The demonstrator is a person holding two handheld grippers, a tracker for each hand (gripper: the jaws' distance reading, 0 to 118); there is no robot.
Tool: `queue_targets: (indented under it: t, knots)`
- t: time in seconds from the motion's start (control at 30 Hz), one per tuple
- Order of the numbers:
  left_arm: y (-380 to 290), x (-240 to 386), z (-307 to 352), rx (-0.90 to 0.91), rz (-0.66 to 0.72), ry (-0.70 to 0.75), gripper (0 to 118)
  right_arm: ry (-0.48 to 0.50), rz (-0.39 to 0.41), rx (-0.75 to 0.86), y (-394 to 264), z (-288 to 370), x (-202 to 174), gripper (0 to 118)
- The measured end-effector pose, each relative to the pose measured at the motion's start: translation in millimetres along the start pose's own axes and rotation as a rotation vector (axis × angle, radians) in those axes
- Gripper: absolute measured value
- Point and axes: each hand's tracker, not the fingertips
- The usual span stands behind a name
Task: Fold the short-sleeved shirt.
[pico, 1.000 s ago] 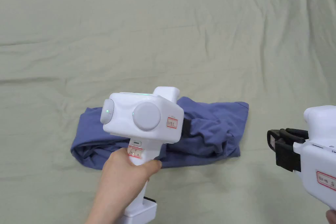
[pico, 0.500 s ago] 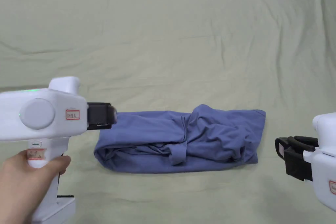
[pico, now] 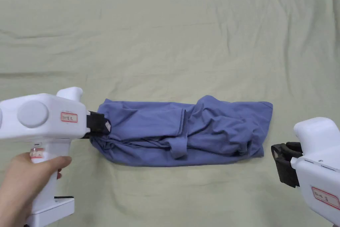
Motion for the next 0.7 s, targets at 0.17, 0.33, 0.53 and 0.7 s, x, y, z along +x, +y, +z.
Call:
queue_targets:
  t: [0.17, 0.33, 0.53, 0.7]
  knots:
    - [7, -11, 51, 0.065, 0.002, -0.003, 19, 0.016, 0.000, 0.014, -2, 4, 1, 3]
    - [12, 7, 97, 0.142, -0.054, 0.307, 19, 0.017, -0.028, 0.030, -5, 6, 12, 3]
    - [9, 109, 63, 0.098, -0.267, 0.206, 19, 0.015, -0.077, 0.054, -7, 11, 27, 3]
    - [-11, 204, -16, -0.041, -0.471, 0.099, 19, 0.002, -0.121, 0.065, -12, 16, 41, 3]
